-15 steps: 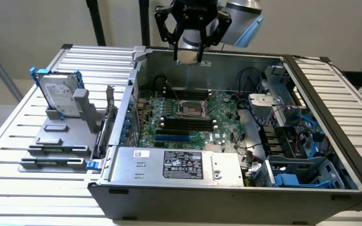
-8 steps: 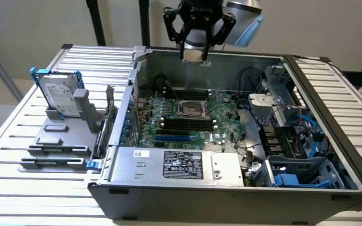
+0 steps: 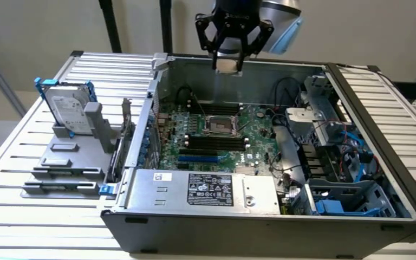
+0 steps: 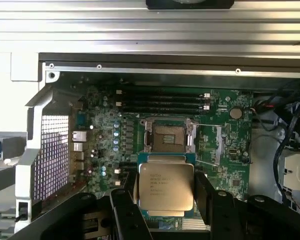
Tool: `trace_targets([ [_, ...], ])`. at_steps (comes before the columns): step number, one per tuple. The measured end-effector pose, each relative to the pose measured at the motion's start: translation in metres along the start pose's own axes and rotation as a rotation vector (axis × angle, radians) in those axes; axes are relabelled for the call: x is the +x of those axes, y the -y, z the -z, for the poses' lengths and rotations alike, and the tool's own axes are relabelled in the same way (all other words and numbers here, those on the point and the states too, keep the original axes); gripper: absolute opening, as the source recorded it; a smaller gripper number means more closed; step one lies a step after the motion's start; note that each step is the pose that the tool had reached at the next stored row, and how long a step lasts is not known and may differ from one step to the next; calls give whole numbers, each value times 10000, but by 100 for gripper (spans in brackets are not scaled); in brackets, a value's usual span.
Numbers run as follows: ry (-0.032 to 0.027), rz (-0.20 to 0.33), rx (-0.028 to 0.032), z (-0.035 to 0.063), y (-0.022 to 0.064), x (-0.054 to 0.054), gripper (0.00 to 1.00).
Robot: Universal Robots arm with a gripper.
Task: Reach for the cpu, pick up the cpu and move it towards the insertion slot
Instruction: 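Pick up the cpu and move it towards the insertion slot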
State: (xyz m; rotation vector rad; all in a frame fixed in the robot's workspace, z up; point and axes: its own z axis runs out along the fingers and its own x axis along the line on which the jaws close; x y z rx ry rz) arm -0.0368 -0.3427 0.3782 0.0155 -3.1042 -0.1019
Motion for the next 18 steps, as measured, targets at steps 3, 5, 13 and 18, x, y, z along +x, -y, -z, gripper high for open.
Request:
trace_targets([
  [3,1,-15,-1,-46,-47,-41,55],
  [5,2,-32,-1,-67,-83,-55,55],
  [13,11,-171,-5,-92,-135,-89,55],
  [18,12,-170,-7,-92,-136,-91,55],
])
